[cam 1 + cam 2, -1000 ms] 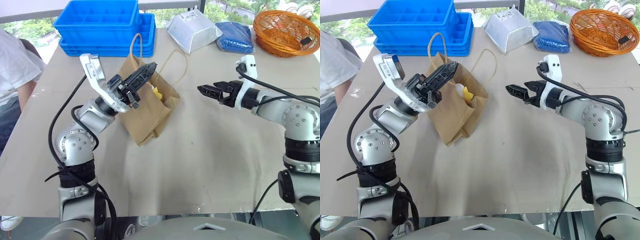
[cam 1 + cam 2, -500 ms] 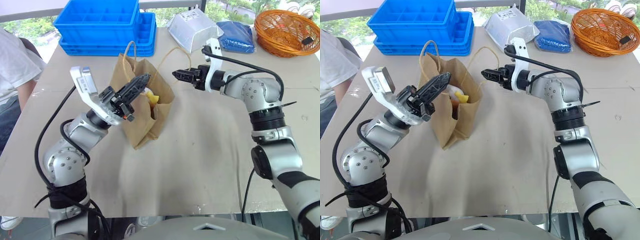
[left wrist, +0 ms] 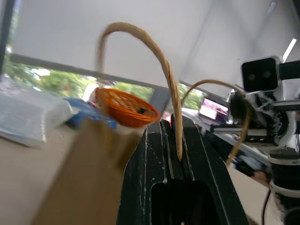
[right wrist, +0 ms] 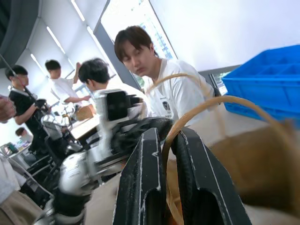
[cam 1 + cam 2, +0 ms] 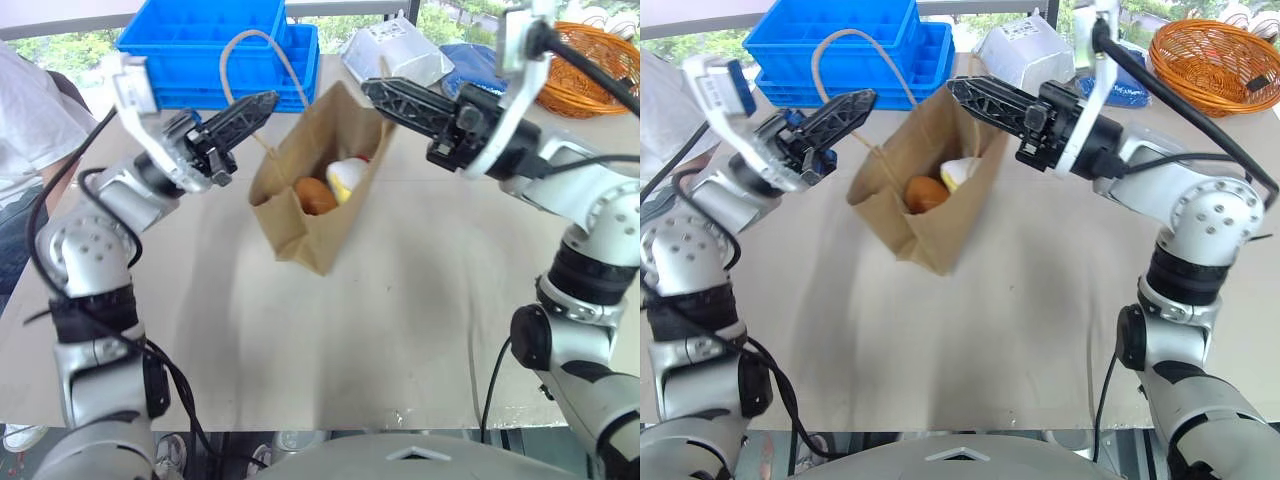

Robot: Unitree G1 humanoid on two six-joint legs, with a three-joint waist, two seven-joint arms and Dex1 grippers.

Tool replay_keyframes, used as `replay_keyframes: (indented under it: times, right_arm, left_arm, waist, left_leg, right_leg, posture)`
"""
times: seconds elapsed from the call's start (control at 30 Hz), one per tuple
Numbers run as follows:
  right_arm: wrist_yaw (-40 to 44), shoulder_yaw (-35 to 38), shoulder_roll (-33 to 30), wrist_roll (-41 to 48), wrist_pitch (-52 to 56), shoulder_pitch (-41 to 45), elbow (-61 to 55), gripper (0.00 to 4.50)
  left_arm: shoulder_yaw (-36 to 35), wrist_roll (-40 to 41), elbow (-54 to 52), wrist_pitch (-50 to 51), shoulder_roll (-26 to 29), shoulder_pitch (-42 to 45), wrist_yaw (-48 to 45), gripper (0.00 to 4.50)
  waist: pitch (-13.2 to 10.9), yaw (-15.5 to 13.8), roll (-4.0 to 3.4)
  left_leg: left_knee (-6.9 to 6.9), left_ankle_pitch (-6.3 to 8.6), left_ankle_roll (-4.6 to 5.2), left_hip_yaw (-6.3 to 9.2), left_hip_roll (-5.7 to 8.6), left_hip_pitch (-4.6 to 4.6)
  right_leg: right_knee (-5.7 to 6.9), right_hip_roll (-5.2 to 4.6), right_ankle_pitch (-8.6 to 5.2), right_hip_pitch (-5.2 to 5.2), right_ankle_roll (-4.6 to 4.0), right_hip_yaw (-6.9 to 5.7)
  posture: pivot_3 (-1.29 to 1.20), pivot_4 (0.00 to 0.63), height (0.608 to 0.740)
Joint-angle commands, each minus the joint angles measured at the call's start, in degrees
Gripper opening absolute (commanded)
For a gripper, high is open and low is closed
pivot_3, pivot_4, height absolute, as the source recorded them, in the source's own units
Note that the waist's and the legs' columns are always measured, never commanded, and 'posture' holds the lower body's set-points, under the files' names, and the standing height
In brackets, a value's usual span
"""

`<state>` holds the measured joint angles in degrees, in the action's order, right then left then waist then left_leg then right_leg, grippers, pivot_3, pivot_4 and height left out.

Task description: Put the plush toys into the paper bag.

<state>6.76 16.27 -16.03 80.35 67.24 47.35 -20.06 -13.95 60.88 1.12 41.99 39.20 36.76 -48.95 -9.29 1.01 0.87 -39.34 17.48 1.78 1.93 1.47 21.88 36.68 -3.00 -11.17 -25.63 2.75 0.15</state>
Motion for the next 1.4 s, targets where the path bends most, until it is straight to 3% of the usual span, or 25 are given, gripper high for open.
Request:
replay_keyframes:
  times: [0.03, 0.2, 0.33, 0.37, 0.4, 0.5, 0.63, 0.7, 0.9, 0.97, 1.1, 1.33, 1.4]
  right_arm:
    - [-9.15, 0.36, -3.76, 11.70, -3.67, -0.31, -5.33, 0.26]
    - [-13.70, -3.43, -11.12, 14.73, -4.93, -4.14, -9.22, 0.26]
    - [-12.92, -7.46, -15.95, 12.86, -5.01, -7.69, -12.36, 0.26]
    - [-11.36, -8.13, -17.27, 10.45, -5.11, -8.04, -12.65, 0.08]
    - [-10.19, -8.54, -18.27, 9.18, -5.34, -8.42, -12.57, 0.59]
    - [-4.92, -8.99, -22.55, 5.26, -5.40, -9.77, -14.90, 1.42]
    - [3.75, -6.09, -29.62, 0.05, -7.73, -13.15, -19.32, 3.31]
    - [8.00, -3.26, -32.79, 0.39, -8.44, -15.49, -20.38, 3.32]
    - [18.06, 3.60, -39.71, -4.18, -12.39, -22.70, -20.36, 3.32]
    - [18.35, 4.46, -39.25, -2.97, -13.76, -22.49, -19.44, 3.32]
    - [14.31, 5.20, -38.80, 8.35, -14.96, -20.30, -15.63, 3.32]
    - [21.66, 8.41, -44.40, 5.07, -13.64, -26.87, -17.17, 3.32]
    - [25.29, 8.63, -46.87, 2.46, -12.40, -30.51, -18.82, 2.45]
  left_arm:
    - [5.41, -7.96, 9.14, -3.72, 1.35, 8.09, -11.82, 0.00]
    - [15.74, -25.77, 28.63, -20.33, -2.08, 21.72, -23.99, 0.00]
    - [19.18, -35.19, 42.55, -33.43, -7.05, 28.87, -28.89, 0.00]
    - [19.57, -36.39, 44.45, -35.14, -7.59, 29.26, -30.92, 0.34]
    - [19.60, -37.45, 46.06, -36.75, -7.93, 29.55, -32.14, 0.71]
    - [18.24, -38.99, 48.66, -38.61, -7.87, 29.70, -33.48, 1.64]
    - [14.50, -36.75, 44.92, -30.88, -3.81, 26.65, -35.22, 3.42]
    - [12.40, -34.57, 40.93, -25.18, -1.34, 23.75, -36.13, 4.34]
    - [4.11, -26.24, 20.54, -9.97, 5.67, 6.45, -33.52, 4.42]
    - [1.97, -24.31, 14.53, -8.11, 5.34, 1.39, -31.03, 4.42]
    - [-0.95, -20.44, 4.96, -3.67, 4.66, -6.03, -26.52, 4.42]
    - [-2.33, -15.80, -3.96, 0.18, 4.51, -12.70, -22.83, 4.42]
    - [-1.68, -16.01, -5.02, -0.21, 4.63, -13.54, -22.88, 4.50]
  waist:
    - [0.00, 0.13, 0.00]
    - [0.00, 0.50, 0.01]
    - [0.00, 0.22, 0.03]
    - [-0.01, 0.36, 0.03]
    - [-0.01, 0.57, 0.03]
    - [-0.02, 0.86, 0.04]
    - [-0.03, 1.17, 0.07]
    - [-0.03, 1.27, 0.07]
    - [-0.03, 1.13, 0.07]
    - [-0.04, 0.80, 0.08]
    - [-0.06, -0.42, 0.12]
    - [-0.06, -1.17, 0.12]
    - [-0.06, -1.35, 0.12]
  left_leg:
    - [0.00, 0.00, 0.00, 0.00, 0.00, 0.00]
    - [0.01, 0.00, 0.01, -0.04, -0.05, 0.01]
    - [0.01, 0.07, 0.14, -0.09, -0.06, 0.08]
    - [0.00, 0.15, 0.28, -0.13, -0.09, 0.08]
    - [0.00, 0.17, 0.32, -0.17, -0.11, 0.08]
    - [-0.02, 0.23, 0.42, -0.19, -0.24, 0.10]
    - [-0.03, 0.29, 0.53, -0.12, -0.29, 0.14]
    - [-0.02, 0.32, 0.57, -0.12, -0.35, 0.13]
    - [-0.04, 0.35, 0.61, -0.15, -0.47, 0.12]
    - [-0.06, 0.34, 0.60, -0.16, -0.48, 0.10]
    - [-0.15, 0.33, 0.56, -0.15, -0.52, 0.09]
    - [-0.15, 0.28, 0.47, -0.17, -0.52, 0.12]
    - [-0.12, 0.30, 0.50, -0.20, -0.52, 0.10]
  right_leg:
    - [-0.02, 0.03, 0.00, 0.00, 0.00, -0.01]
    - [-0.06, 0.09, 0.00, -0.01, 0.00, 0.00]
    - [-0.17, 0.08, 0.00, 0.00, 0.01, 0.03]
    - [-0.19, 0.06, 0.00, 0.00, 0.01, 0.07]
    - [-0.19, 0.05, 0.00, -0.02, 0.01, 0.10]
    - [-0.20, 0.05, 0.00, -0.03, 0.02, 0.13]
    - [-0.22, 0.07, -0.01, -0.04, 0.04, 0.06]
    - [-0.22, 0.10, -0.01, -0.04, 0.05, 0.06]
    - [-0.27, 0.05, -0.01, -0.02, 0.06, 0.04]
    - [-0.27, -0.02, -0.01, -0.01, 0.06, 0.06]
    - [-0.30, -0.22, -0.01, 0.08, 0.05, 0.09]
    - [-0.42, -0.21, -0.01, 0.11, 0.04, 0.04]
    - [-0.46, -0.12, -0.01, 0.13, 0.04, 0.02]
  posture:
    - [0.00, 0.150, 0.740]
    - [0.00, 0.150, 0.740]
    - [0.00, 0.150, 0.740]
    - [0.00, 0.150, 0.740]
    - [0.00, 0.150, 0.740]
    - [0.00, 0.150, 0.740]
    - [0.00, 0.150, 0.740]
    - [0.00, 0.150, 0.740]
    - [0.00, 0.150, 0.740]
    - [0.00, 0.150, 0.740]
    - [0.00, 0.150, 0.740]
    - [0.00, 0.150, 0.740]
    - [0.00, 0.150, 0.740]
